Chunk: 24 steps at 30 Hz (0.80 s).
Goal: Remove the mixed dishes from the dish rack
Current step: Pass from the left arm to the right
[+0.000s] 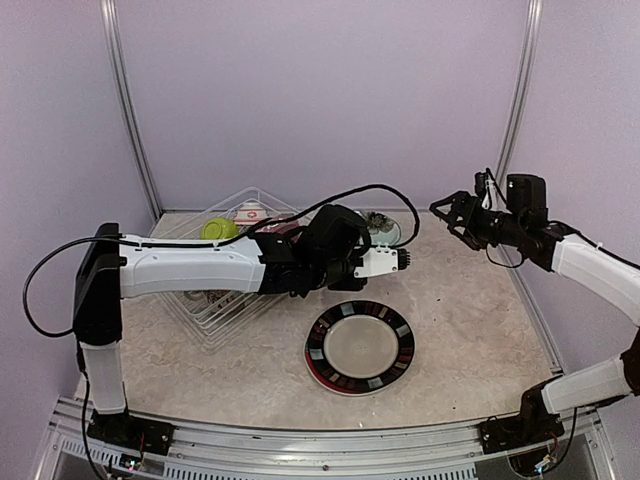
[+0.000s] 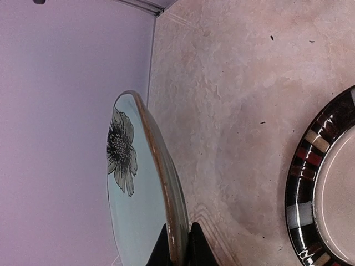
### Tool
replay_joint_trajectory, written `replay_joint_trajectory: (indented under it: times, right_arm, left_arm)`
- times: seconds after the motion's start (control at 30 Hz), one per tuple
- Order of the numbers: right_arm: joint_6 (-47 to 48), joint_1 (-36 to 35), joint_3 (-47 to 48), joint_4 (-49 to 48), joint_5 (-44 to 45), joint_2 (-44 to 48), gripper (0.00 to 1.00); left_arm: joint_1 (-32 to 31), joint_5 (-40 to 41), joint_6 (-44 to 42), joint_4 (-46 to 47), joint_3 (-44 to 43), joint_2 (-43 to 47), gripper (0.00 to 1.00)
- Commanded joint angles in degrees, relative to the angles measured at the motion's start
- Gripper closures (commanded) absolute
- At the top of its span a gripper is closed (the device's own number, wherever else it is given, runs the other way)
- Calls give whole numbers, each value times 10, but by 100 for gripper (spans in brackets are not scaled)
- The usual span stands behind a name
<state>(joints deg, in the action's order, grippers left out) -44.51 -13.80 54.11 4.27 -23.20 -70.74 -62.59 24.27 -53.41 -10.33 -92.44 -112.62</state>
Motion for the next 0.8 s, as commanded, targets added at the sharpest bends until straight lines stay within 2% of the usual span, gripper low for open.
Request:
replay_joint_trajectory:
  times: [0.0, 0.13, 0.43, 0.53, 0.67, 0.77]
  right_arm:
    - [-32, -20, -3, -27, -30, -42, 17]
    - [-36, -48, 14, -20, -26, -89, 20]
    - [-79, -85, 12, -99, -58, -142, 24]
    - [-101, -89, 5, -128, -64, -148, 31]
    - [-173, -93, -25, -227, -87, -162, 44]
    - [-197, -93, -27, -244, -84, -172, 51]
  left_arm:
    - [-9, 36, -35, 99, -11, 0, 100]
    - [-14, 40, -39, 130, -7, -8, 100]
    - [-22, 33, -39, 122, -11, -12, 100]
    - [-26, 33, -40, 127, -13, -12, 100]
    - [-34, 35, -41, 136, -14, -16, 100]
    - [-37, 38, -40, 134, -14, -18, 100]
